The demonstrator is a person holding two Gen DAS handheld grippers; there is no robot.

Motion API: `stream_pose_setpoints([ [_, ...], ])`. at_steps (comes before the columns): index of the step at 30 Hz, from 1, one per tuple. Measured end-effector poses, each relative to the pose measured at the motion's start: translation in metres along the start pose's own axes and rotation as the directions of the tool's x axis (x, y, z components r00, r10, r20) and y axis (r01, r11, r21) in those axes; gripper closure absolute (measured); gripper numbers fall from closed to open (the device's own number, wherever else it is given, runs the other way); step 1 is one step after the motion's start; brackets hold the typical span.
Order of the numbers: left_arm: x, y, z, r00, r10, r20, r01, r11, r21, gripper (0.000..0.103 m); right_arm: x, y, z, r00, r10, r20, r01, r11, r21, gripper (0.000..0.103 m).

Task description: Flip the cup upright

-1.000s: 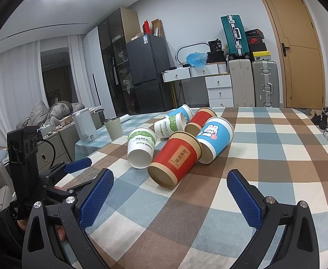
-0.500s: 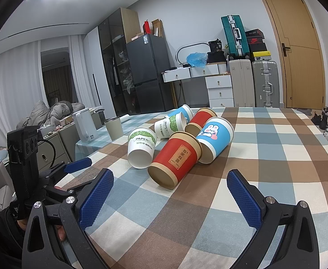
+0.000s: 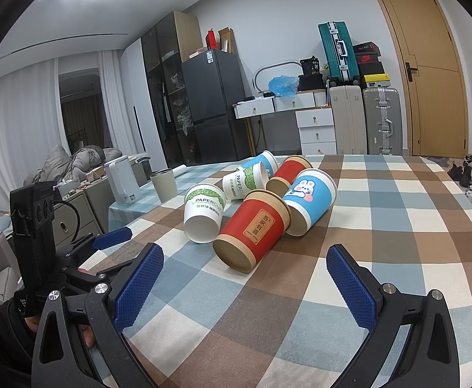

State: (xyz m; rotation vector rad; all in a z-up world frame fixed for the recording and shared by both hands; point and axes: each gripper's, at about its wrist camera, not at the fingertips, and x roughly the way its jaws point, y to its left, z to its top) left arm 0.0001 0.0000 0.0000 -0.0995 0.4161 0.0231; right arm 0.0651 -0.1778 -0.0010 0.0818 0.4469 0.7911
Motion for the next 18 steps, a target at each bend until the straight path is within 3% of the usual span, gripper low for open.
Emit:
stream_pose_setpoints([
  [18,-0.0002,0.0002,0.0000,1.000,0.002,-0.003,-0.002,1.000,0.001,0.001,0.0018,-0.0021,0.0026,1.000,-0.008,-0.003,0.008,1.000,0.009,0.000],
])
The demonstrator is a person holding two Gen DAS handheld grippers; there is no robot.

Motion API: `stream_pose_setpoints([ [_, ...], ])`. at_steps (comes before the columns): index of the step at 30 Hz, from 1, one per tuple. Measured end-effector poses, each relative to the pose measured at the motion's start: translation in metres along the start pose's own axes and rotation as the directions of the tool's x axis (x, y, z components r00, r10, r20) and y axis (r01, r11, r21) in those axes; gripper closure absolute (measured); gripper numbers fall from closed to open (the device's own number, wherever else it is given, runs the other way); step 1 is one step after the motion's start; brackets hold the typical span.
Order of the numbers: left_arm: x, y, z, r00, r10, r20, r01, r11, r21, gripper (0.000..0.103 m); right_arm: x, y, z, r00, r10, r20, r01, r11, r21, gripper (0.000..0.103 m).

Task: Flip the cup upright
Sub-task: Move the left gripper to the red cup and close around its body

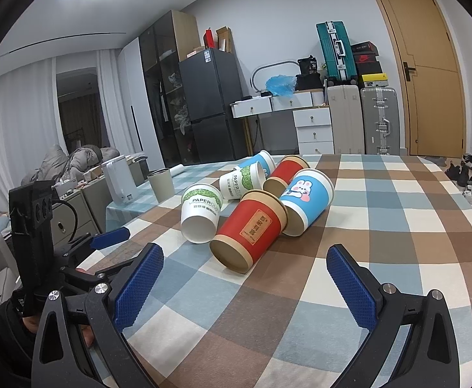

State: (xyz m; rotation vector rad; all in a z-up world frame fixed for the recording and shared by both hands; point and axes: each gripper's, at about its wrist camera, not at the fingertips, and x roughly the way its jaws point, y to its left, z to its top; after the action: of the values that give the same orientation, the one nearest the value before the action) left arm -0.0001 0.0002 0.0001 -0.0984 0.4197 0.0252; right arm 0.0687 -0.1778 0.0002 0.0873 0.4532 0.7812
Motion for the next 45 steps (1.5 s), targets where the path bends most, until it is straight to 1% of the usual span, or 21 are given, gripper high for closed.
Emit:
stream_pose_setpoints([
  [7,0.002,-0.002,0.006,1.000,-0.012,-0.006,0.012,1.000,-0.017,0.001,-0.003,-0.005,0.001,1.000,-0.012,0.003,0.012,1.000,0.003,0.000],
  [10,0.002,-0.005,0.010,1.000,-0.003,-0.017,0.002,1.000,-0.014,0.001,-0.003,-0.007,0.002,1.000,-0.020,0.000,0.020,1.000,0.002,0.000],
  [16,0.007,-0.017,0.021,1.000,0.006,-0.025,-0.006,1.000,0.003,0.001,-0.008,-0.015,0.008,0.998,-0.056,0.005,0.056,0.998,0.011,0.000],
  [20,0.013,-0.025,0.029,0.999,-0.001,-0.038,0.001,1.000,0.007,0.001,-0.010,-0.023,0.010,0.996,-0.087,-0.003,0.087,0.996,0.025,0.000],
  [25,0.036,-0.038,0.039,0.995,0.019,-0.095,-0.016,0.999,0.030,0.001,-0.014,-0.032,0.012,0.994,-0.110,-0.004,0.110,0.993,0.050,0.000],
  [31,0.066,-0.051,0.044,0.983,-0.003,-0.183,0.009,0.999,0.032,0.001,-0.021,-0.040,0.015,0.992,-0.125,0.006,0.124,0.990,0.067,0.000],
  [33,0.076,-0.054,0.046,0.980,-0.006,-0.199,0.013,0.999,0.037,0.003,-0.021,-0.040,0.015,0.992,-0.126,0.005,0.125,0.990,0.070,0.000],
  [35,0.088,-0.059,0.047,0.972,0.002,-0.234,0.009,0.999,0.043,0.010,-0.020,-0.041,0.015,0.992,-0.127,0.002,0.126,0.989,0.072,0.000],
  [37,0.099,-0.062,0.049,0.966,-0.009,-0.259,0.019,0.999,0.038,0.012,-0.021,-0.040,0.014,0.992,-0.129,-0.001,0.128,0.989,0.070,0.000],
  [39,0.108,-0.064,0.050,0.961,0.003,-0.275,0.010,0.999,0.046,0.013,-0.020,-0.041,0.014,0.992,-0.127,-0.003,0.127,0.989,0.071,0.000],
  [41,0.115,-0.065,0.051,0.956,0.002,-0.292,0.012,0.999,0.044,0.022,-0.019,-0.041,0.014,0.992,-0.127,-0.006,0.127,0.989,0.072,0.000],
  [43,0.121,-0.066,0.050,0.953,-0.011,-0.304,0.023,0.999,0.035,0.026,-0.018,-0.041,0.013,0.992,-0.127,-0.011,0.127,0.989,0.072,0.000],
  [45,0.124,-0.068,0.050,0.949,-0.010,-0.315,0.023,0.999,0.040,0.033,-0.017,-0.040,0.012,0.992,-0.124,-0.016,0.125,0.990,0.069,0.000],
])
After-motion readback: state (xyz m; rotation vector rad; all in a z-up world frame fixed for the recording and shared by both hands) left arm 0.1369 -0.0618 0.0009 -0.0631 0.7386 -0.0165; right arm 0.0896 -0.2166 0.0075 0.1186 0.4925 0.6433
